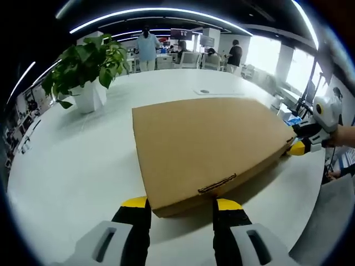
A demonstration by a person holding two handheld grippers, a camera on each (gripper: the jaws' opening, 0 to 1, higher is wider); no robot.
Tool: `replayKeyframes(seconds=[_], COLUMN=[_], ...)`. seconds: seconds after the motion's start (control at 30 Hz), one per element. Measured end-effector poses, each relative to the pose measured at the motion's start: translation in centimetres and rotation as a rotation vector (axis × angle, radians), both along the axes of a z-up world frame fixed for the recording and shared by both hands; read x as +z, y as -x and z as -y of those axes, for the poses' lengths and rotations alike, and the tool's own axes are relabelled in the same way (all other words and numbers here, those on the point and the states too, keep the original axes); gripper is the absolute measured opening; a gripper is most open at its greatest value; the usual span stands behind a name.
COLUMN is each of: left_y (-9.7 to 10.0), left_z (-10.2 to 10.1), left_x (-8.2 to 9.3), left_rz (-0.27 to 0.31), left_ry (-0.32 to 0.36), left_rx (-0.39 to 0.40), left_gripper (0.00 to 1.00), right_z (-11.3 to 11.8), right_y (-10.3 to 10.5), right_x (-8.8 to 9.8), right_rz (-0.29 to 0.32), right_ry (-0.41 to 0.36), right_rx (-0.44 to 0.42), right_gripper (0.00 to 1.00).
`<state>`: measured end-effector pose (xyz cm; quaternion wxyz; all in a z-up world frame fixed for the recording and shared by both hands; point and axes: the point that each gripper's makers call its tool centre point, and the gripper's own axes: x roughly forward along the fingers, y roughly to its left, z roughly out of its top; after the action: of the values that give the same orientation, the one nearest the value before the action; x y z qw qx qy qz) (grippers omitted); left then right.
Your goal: Operate the shoe box by opening the lid, removing the specified soft item, and placing it in the target area until the item is outside and the box remains undamaged.
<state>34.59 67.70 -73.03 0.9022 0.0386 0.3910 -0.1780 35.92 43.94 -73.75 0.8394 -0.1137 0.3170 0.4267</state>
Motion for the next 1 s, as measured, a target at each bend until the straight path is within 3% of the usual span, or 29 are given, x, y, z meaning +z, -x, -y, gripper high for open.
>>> replayKeyframes(seconds=[0.3, 0.5, 0.63, 0.73, 1.0], left_y=[0.1, 0.9, 1.5, 2.3, 4.4], left_z=[-0.2, -1.2, -1.8, -1.9, -0.4], left_x=[-0.1, 0.2, 1.8, 2.6, 5.7], left_rz=[0.023, 0.042, 0.112, 0.131, 0.201], left_ry=[-0.029, -0.055, -0.075, -0.071, -0.026], left_rx=[-0.016, 0.009, 0.033, 0.051, 0.044], left_gripper=[0.43, 0.48, 0.49, 0.52, 0.63], right_z=[0.1, 0.5, 1.2, 2.0, 5.6], right_y=[-0.1, 0.4, 0.9, 1.3, 3.0], right_x=[0.0, 1.3, 2.5, 3.5, 6.0], right_rz=[0.001, 0.033, 0.063, 0.094, 0.148], right_ry=[0.005, -0.019, -0.032, -0.033, -0.059], right_rx=[-0.02, -0.044, -0.057, -0.074, -0.167], right_gripper=[0.29, 0.36, 0.41, 0.42, 0.51])
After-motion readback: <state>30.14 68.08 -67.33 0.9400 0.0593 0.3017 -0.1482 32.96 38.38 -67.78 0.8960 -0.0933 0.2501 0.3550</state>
